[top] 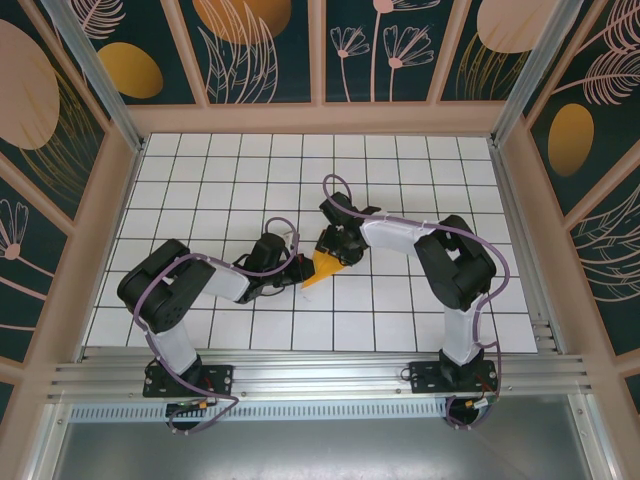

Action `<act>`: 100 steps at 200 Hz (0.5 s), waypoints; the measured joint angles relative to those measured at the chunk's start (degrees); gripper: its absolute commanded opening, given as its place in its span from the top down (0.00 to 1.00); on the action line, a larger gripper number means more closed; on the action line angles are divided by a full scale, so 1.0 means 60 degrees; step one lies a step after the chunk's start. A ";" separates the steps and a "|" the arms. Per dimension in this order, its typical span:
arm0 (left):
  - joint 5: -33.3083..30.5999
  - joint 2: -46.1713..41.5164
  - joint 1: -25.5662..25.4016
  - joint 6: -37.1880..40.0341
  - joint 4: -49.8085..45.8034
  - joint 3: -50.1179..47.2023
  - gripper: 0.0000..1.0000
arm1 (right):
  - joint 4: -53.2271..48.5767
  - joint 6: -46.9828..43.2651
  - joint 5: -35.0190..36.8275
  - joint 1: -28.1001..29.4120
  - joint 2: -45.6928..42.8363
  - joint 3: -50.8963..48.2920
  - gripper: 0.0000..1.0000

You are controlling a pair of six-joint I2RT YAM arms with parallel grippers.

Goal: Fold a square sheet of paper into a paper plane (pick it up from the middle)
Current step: Fourth fold the wing at the center of the table.

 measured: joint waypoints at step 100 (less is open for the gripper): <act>-0.0073 0.0000 -0.0036 0.0219 0.0000 -0.0011 1.00 | 0.0914 -0.2528 -0.0532 -0.0109 -0.2557 -0.0233 0.80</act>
